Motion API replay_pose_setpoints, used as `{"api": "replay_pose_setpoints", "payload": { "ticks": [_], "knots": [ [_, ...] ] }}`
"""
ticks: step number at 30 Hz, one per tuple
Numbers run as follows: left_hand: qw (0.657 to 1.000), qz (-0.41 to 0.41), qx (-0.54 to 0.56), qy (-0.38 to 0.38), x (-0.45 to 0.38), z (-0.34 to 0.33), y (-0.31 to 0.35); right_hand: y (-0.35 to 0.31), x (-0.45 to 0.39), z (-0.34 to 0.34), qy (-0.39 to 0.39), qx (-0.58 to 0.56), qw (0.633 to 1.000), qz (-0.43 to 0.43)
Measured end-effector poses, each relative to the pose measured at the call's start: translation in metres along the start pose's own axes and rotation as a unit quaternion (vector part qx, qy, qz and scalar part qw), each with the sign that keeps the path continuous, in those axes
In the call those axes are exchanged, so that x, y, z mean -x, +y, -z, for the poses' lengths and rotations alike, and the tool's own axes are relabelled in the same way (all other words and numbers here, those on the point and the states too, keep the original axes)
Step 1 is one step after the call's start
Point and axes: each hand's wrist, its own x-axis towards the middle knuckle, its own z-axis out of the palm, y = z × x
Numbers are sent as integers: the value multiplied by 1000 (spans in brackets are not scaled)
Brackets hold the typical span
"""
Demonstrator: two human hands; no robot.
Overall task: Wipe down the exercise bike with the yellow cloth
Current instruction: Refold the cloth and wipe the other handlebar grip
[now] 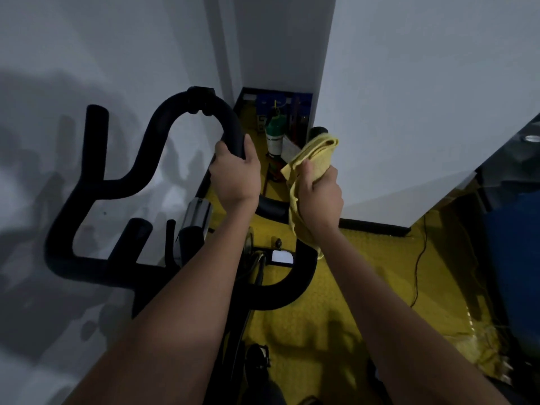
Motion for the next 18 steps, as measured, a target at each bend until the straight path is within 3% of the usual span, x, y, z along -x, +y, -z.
{"api": "replay_pose_setpoints", "payload": {
  "ticks": [7, 12, 18],
  "knots": [
    [1000, -1, -12, -11, 5, 4, 1, 39, 77, 16, -94, -3, 993, -77],
    [1000, -1, -4, -16, 8, 8, 4, 52, 120, 23, -101, -31, 991, -81],
    [1000, 13, 6, -21, 1, 8, 2, 42, 92, 13, -64, -42, 996, -52]
  ]
}}
